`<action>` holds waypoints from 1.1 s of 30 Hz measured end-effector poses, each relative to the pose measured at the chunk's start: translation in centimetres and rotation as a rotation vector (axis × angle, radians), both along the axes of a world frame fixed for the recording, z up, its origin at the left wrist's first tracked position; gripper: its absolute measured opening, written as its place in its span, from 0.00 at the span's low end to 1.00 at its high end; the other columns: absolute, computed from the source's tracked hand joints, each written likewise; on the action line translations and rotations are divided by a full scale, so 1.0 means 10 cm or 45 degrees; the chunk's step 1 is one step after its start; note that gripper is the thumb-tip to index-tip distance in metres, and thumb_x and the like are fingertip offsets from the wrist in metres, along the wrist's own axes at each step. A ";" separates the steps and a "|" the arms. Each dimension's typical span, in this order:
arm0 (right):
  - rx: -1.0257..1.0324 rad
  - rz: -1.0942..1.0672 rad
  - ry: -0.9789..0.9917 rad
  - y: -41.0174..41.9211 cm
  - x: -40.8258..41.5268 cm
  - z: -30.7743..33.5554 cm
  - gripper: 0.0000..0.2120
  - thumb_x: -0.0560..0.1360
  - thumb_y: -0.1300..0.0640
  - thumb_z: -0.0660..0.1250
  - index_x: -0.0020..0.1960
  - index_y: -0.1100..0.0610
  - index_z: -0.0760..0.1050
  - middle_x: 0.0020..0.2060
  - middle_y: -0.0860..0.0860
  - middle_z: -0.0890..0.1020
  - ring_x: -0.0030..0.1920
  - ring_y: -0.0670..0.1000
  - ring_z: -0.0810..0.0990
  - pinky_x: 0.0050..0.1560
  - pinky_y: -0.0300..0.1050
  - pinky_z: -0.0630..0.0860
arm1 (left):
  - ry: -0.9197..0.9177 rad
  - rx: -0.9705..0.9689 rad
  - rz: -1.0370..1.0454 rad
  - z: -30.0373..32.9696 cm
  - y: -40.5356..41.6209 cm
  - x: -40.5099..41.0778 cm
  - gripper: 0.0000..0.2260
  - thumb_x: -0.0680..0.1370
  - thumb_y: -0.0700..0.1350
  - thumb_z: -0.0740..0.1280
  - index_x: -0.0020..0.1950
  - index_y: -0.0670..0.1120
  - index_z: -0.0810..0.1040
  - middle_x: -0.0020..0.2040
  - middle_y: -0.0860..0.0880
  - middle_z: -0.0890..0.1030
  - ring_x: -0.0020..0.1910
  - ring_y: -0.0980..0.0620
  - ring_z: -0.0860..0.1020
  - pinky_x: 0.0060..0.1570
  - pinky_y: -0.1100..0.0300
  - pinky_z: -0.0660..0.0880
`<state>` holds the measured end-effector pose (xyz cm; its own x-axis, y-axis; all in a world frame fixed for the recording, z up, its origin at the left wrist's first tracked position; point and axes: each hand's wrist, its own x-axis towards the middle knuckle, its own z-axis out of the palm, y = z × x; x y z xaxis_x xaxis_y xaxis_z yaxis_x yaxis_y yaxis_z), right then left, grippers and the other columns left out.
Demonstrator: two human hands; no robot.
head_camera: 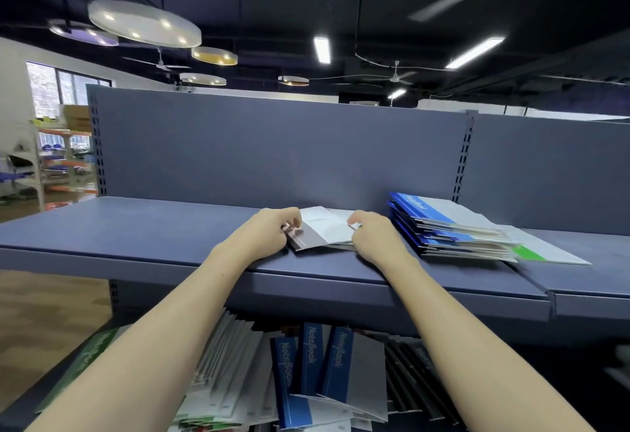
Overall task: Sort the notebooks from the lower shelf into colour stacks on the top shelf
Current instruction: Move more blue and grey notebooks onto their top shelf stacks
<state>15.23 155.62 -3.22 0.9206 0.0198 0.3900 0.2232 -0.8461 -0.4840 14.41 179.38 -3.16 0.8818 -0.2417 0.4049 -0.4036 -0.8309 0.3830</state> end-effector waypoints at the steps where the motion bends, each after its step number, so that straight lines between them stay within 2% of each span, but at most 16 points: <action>1: -0.018 -0.001 0.033 0.00 0.01 -0.01 0.22 0.72 0.65 0.56 0.61 0.51 0.79 0.60 0.54 0.80 0.60 0.59 0.76 0.58 0.48 0.74 | 0.016 -0.043 -0.008 0.01 -0.01 -0.01 0.18 0.75 0.35 0.54 0.51 0.56 0.75 0.48 0.55 0.77 0.44 0.50 0.75 0.45 0.54 0.74; 3: -0.080 -0.011 0.022 0.00 0.03 -0.01 0.18 0.73 0.64 0.56 0.55 0.52 0.80 0.56 0.53 0.82 0.58 0.59 0.77 0.57 0.49 0.75 | -0.056 -0.067 0.060 0.02 -0.03 -0.01 0.10 0.79 0.43 0.55 0.49 0.54 0.75 0.46 0.53 0.79 0.44 0.49 0.76 0.45 0.53 0.75; 4: -0.123 -0.019 -0.001 0.01 0.03 0.00 0.15 0.74 0.62 0.56 0.52 0.54 0.79 0.53 0.53 0.83 0.56 0.59 0.78 0.56 0.49 0.76 | -0.107 -0.041 0.143 0.02 -0.03 0.00 0.09 0.81 0.47 0.56 0.49 0.52 0.75 0.47 0.52 0.80 0.45 0.48 0.76 0.44 0.52 0.75; 6: -0.189 -0.034 -0.050 0.03 0.00 0.02 0.12 0.77 0.57 0.56 0.49 0.57 0.78 0.48 0.54 0.83 0.50 0.58 0.78 0.50 0.49 0.75 | -0.183 0.097 0.340 0.01 -0.03 0.03 0.13 0.82 0.53 0.56 0.50 0.48 0.76 0.48 0.49 0.79 0.50 0.46 0.75 0.45 0.52 0.73; 8: -0.219 -0.039 -0.075 0.03 -0.03 0.03 0.14 0.77 0.51 0.59 0.48 0.60 0.77 0.44 0.55 0.82 0.47 0.58 0.78 0.47 0.50 0.75 | -0.173 0.205 0.423 0.00 -0.03 0.03 0.16 0.82 0.56 0.56 0.54 0.46 0.76 0.49 0.48 0.79 0.51 0.45 0.75 0.47 0.52 0.72; 13: -0.214 -0.030 -0.041 0.01 -0.07 0.05 0.12 0.75 0.48 0.62 0.47 0.58 0.71 0.45 0.53 0.79 0.49 0.57 0.76 0.48 0.51 0.71 | 0.086 -0.027 0.207 -0.02 -0.02 0.02 0.16 0.77 0.64 0.61 0.54 0.54 0.76 0.48 0.55 0.79 0.47 0.53 0.77 0.53 0.51 0.77; 16: -0.127 -0.053 -0.030 0.01 -0.06 0.06 0.13 0.76 0.45 0.62 0.43 0.55 0.69 0.45 0.52 0.79 0.50 0.57 0.76 0.50 0.51 0.72 | 0.180 -0.072 0.092 0.00 -0.03 0.00 0.22 0.74 0.69 0.61 0.64 0.60 0.72 0.57 0.60 0.74 0.57 0.54 0.76 0.60 0.50 0.73; 18: -0.072 -0.075 -0.022 0.00 -0.06 0.07 0.12 0.75 0.46 0.62 0.42 0.54 0.69 0.46 0.51 0.79 0.51 0.56 0.77 0.53 0.52 0.74 | 0.187 -0.051 0.047 0.01 -0.03 -0.02 0.25 0.74 0.71 0.60 0.67 0.62 0.67 0.59 0.59 0.75 0.60 0.52 0.75 0.61 0.49 0.72; 21: -0.075 -0.079 0.005 -0.03 -0.06 0.06 0.08 0.73 0.52 0.63 0.51 0.53 0.74 0.52 0.51 0.79 0.56 0.56 0.76 0.58 0.52 0.73 | 0.040 0.044 0.085 0.00 -0.04 -0.01 0.23 0.74 0.72 0.60 0.61 0.59 0.71 0.60 0.58 0.79 0.57 0.52 0.77 0.58 0.49 0.75; 23: -0.078 -0.083 0.050 -0.05 -0.02 0.05 0.14 0.73 0.55 0.62 0.57 0.53 0.75 0.57 0.52 0.78 0.60 0.57 0.74 0.60 0.52 0.72 | -0.067 0.049 0.098 0.01 -0.04 -0.01 0.20 0.73 0.71 0.60 0.52 0.58 0.75 0.53 0.59 0.81 0.54 0.54 0.78 0.53 0.51 0.76; 25: -0.009 -0.113 0.075 -0.08 0.03 0.04 0.15 0.73 0.56 0.61 0.59 0.53 0.76 0.59 0.53 0.78 0.61 0.57 0.74 0.59 0.51 0.73 | -0.080 0.036 0.068 0.02 -0.04 -0.04 0.20 0.71 0.73 0.60 0.47 0.59 0.78 0.49 0.60 0.81 0.53 0.57 0.77 0.53 0.52 0.76; 29: 0.078 -0.075 0.096 -0.12 0.08 0.02 0.13 0.76 0.55 0.62 0.58 0.54 0.78 0.59 0.52 0.80 0.59 0.55 0.76 0.51 0.44 0.70 | 0.053 0.055 0.014 0.03 -0.05 -0.05 0.28 0.65 0.79 0.60 0.52 0.61 0.79 0.54 0.61 0.79 0.55 0.58 0.76 0.57 0.52 0.75; 31: 0.088 -0.015 0.124 -0.11 0.09 0.02 0.13 0.77 0.52 0.61 0.58 0.52 0.79 0.59 0.50 0.81 0.60 0.54 0.76 0.51 0.43 0.69 | 0.067 0.096 0.012 0.02 -0.06 -0.04 0.31 0.63 0.79 0.61 0.55 0.60 0.79 0.54 0.61 0.79 0.55 0.57 0.76 0.56 0.53 0.75; 33: 0.123 0.015 0.151 -0.13 0.12 0.02 0.15 0.78 0.50 0.61 0.60 0.51 0.79 0.61 0.50 0.81 0.62 0.54 0.76 0.55 0.43 0.70 | 0.031 0.133 0.033 0.01 -0.07 -0.04 0.30 0.65 0.78 0.62 0.56 0.59 0.79 0.53 0.61 0.80 0.54 0.57 0.77 0.54 0.54 0.76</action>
